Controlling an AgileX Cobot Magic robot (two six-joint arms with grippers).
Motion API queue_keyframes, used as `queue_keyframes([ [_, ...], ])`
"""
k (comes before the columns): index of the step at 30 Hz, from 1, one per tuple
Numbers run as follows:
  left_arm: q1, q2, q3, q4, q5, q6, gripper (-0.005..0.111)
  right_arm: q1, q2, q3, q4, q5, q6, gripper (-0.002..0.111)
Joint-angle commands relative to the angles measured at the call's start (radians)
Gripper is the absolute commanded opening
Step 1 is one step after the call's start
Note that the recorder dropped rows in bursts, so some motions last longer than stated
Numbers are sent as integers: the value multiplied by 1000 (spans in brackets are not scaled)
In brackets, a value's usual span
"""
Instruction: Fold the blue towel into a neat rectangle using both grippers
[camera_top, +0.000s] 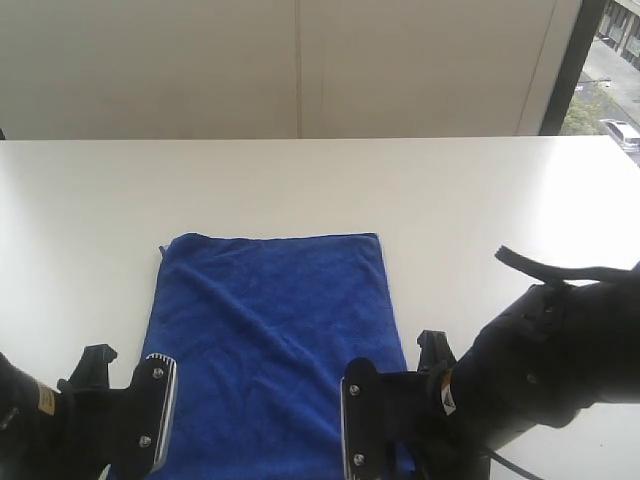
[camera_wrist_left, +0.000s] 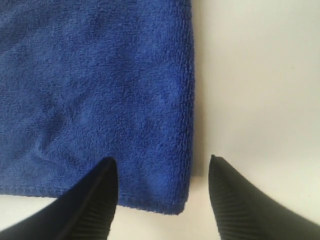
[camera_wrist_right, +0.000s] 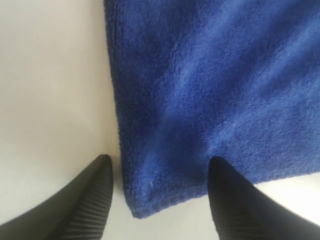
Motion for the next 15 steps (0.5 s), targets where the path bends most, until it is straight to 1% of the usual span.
queue_keyframes([
  [1, -7, -2, 8, -8, 7, 0, 59, 3, 27, 6, 2, -11, -6, 54],
  [6, -7, 7, 8, -8, -6, 0, 59, 3, 35, 6, 2, -13, -6, 54],
  [12, -7, 72, 8, -4, -16, 23, 58, 3, 35, 6, 2, 0, -6, 54],
  [13, -7, 72, 8, -4, -16, 23, 57, 3, 35, 6, 2, 1, -6, 54],
  [15, -7, 72, 8, 1, -16, 23, 47, 3, 35, 6, 2, 3, -6, 48],
])
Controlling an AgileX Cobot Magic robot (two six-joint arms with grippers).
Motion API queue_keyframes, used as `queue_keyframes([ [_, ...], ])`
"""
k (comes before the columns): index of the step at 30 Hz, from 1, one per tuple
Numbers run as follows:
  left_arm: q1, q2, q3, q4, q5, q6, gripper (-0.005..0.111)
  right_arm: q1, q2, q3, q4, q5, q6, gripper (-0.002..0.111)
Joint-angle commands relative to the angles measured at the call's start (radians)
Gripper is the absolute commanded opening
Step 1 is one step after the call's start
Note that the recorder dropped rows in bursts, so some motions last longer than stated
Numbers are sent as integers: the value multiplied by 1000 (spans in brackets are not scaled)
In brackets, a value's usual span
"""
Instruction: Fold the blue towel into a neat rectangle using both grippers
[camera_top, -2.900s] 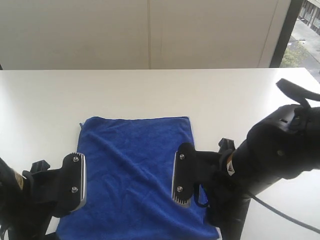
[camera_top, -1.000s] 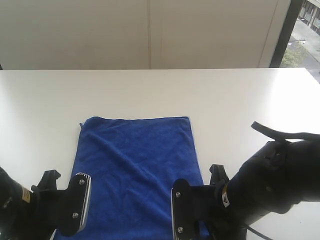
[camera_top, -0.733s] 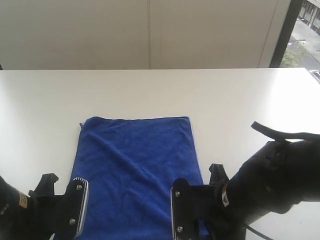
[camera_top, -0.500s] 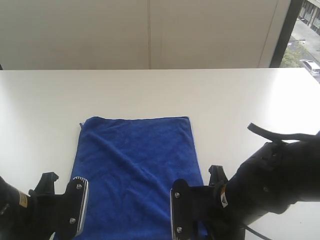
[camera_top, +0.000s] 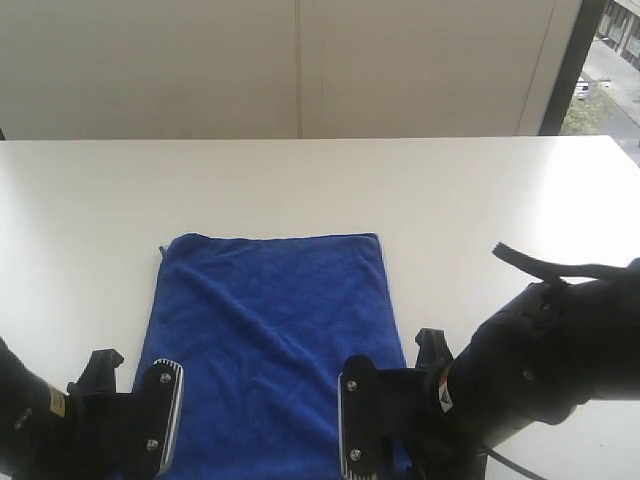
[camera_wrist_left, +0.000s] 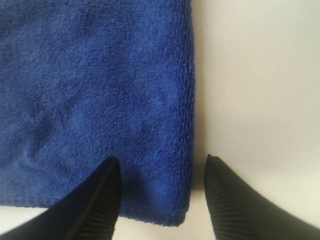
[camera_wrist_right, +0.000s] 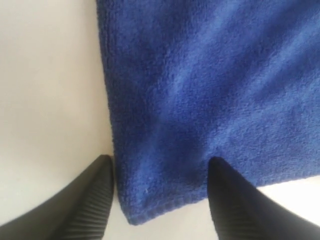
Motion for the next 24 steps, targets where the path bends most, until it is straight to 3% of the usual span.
queue_keyframes([
  [1, -7, 16, 10, 1, 6, 6, 36, 3, 23, 8, 0, 17, -6, 40],
  [6, -7, 16, 8, 1, 37, 6, 0, 3, 23, 8, 0, 33, -6, 24],
  [16, -7, -95, 8, 1, 59, 6, 0, 3, -92, 8, -4, 39, -6, 0],
  [24, -7, -185, 8, 23, 59, 6, 0, 3, -190, 8, -6, 59, -6, 0],
])
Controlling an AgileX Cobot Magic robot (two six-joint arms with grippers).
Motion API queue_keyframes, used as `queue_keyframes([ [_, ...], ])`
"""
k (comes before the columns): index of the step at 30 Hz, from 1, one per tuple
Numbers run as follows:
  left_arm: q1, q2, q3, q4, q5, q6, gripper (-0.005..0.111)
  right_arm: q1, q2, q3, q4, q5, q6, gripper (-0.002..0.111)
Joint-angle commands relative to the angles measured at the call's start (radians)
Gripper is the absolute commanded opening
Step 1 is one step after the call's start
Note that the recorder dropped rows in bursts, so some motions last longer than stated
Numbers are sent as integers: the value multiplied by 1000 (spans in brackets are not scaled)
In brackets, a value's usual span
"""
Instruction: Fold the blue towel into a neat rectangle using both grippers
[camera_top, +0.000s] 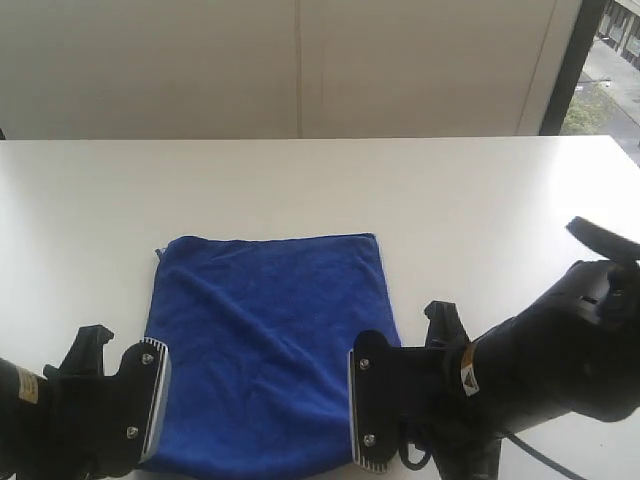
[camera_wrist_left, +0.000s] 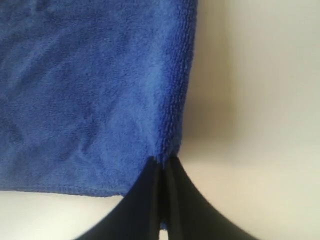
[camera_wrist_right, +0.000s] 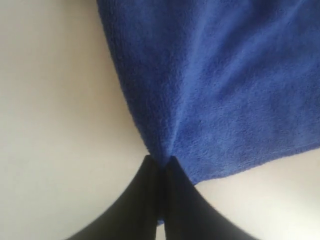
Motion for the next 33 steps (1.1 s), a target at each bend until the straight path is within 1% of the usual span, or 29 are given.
queue_keyframes([
  [1, -7, -49, 8, 30, 24, 0, 0, 1, -37, 3, -6, 18, -6, 0],
  [6, 6, -86, 8, 30, 20, -25, 0, 1, -43, -13, -26, 38, 5, 0],
  [11, 38, -110, 5, 34, 20, -44, 0, 1, -43, -45, -26, 61, 47, 0],
  [14, 63, -110, -12, 34, 28, -84, 0, 1, -43, -71, -26, 69, 94, 0],
  [19, 93, -110, -50, 36, 26, -87, 0, -3, -43, -109, -29, 72, 101, 0],
  [23, 95, -110, -81, 36, 28, -87, 0, -5, -37, -129, -68, 57, 150, 0],
  [25, 97, -110, -90, 36, 23, -87, 0, -22, -35, -139, -82, 46, 189, 0],
  [26, 106, -108, -97, 36, 23, -87, 0, -31, -35, -144, -89, 43, 207, 0],
  [31, 193, -108, -97, 36, -2, -87, 0, -82, -34, -163, -103, -4, 226, 0],
  [33, 202, -108, -97, 36, -25, -73, 0, -93, -31, -163, -103, -35, 228, 0],
])
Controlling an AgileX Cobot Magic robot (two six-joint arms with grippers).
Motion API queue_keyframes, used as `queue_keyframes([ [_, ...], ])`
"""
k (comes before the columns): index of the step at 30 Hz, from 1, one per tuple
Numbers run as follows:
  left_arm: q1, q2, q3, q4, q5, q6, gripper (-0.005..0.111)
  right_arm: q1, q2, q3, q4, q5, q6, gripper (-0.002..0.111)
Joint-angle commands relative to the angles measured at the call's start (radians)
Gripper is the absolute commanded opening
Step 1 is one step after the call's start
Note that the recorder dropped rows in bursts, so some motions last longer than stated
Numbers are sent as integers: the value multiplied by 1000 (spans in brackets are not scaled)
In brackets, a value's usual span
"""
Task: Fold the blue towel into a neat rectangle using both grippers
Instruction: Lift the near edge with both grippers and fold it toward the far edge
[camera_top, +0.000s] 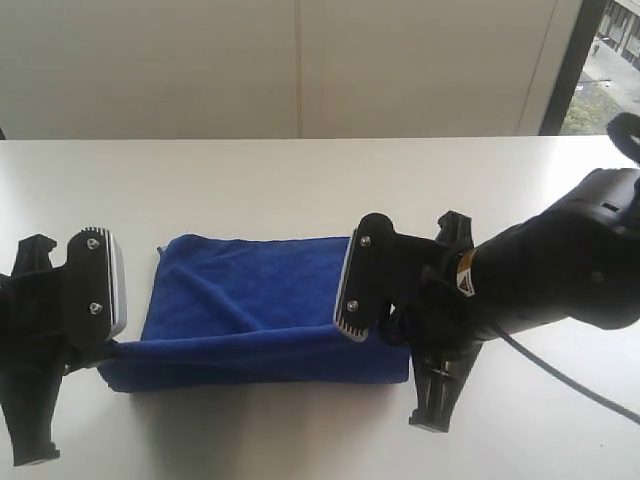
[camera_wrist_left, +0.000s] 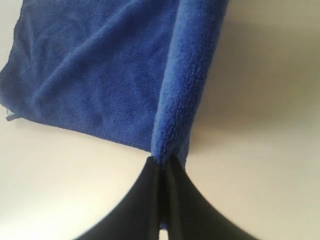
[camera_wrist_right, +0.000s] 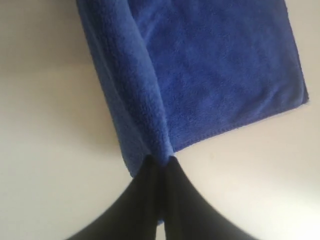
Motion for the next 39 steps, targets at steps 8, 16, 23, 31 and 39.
queue_keyframes([
  [8, 22, 84, -5, 1, -141, 22, 0, -33, 76, -14, -11, -102, 16, 0],
  [16, 22, 118, -6, 5, -244, 49, 0, -93, 89, -87, -11, -102, 16, 0],
  [23, 43, 169, -40, 5, -290, 49, 0, -114, 134, -119, -13, -98, 16, 0],
  [31, 52, 240, -124, 5, -293, 51, 0, -123, 210, -165, -11, -109, 16, 0],
  [39, 67, 362, -219, 5, -302, 51, 0, -152, 274, -225, -13, -109, 16, 0],
])
